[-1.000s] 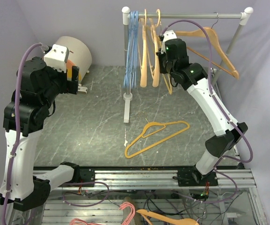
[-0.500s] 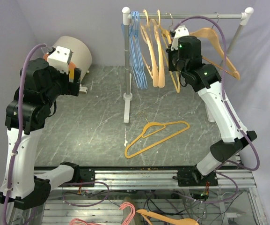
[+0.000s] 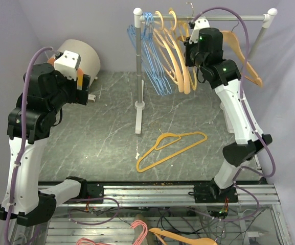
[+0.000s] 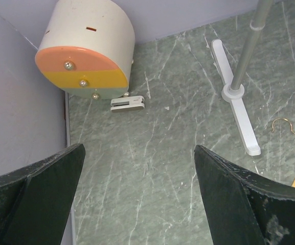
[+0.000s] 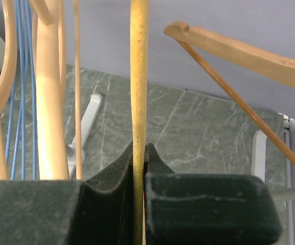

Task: Organize the hangers
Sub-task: Place the hanger at the clothesline.

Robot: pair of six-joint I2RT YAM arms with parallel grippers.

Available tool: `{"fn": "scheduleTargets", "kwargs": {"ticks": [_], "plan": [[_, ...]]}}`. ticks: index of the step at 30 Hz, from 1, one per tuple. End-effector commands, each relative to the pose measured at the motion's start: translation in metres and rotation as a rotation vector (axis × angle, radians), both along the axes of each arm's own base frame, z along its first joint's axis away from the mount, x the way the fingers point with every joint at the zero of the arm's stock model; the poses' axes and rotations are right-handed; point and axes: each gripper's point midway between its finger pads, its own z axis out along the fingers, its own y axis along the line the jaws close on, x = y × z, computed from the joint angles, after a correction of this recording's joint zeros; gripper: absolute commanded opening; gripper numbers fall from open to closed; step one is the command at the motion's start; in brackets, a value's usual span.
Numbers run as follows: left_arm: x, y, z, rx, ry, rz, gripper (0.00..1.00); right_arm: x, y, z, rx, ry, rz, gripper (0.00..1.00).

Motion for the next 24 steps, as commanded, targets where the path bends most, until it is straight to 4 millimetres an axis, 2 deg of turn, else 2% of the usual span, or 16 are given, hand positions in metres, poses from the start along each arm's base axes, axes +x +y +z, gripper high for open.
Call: {"fn": "scheduleTargets", "kwargs": {"ticks": [1, 10, 17, 19, 20, 21, 24], "plan": [[0.002, -0.004, -0.002, -0.001, 0.013, -0.037, 1.00, 0.013, 0.015, 0.004, 0.015, -0.007, 0.068, 0.00], [0.006, -0.011, -0.018, 0.007, 0.051, -0.085, 1.00, 0.021, 0.043, -0.035, 0.041, 0.089, 0.170, 0.00], [0.010, -0.014, -0.025, 0.001, 0.075, -0.106, 1.00, 0.017, 0.081, -0.055, 0.042, 0.147, 0.296, 0.00], [0.010, -0.015, -0.027, -0.001, 0.082, -0.111, 1.00, 0.017, 0.089, -0.057, 0.038, 0.152, 0.320, 0.00], [0.011, -0.016, -0.028, -0.003, 0.083, -0.116, 1.00, 0.011, 0.104, -0.057, 0.037, 0.152, 0.355, 0.00], [0.011, -0.016, -0.029, -0.003, 0.087, -0.121, 1.00, 0.010, 0.110, -0.055, 0.040, 0.147, 0.368, 0.00], [0.010, -0.018, -0.030, -0.002, 0.093, -0.137, 0.99, 0.008, 0.116, -0.048, 0.055, 0.130, 0.390, 0.00]]}}
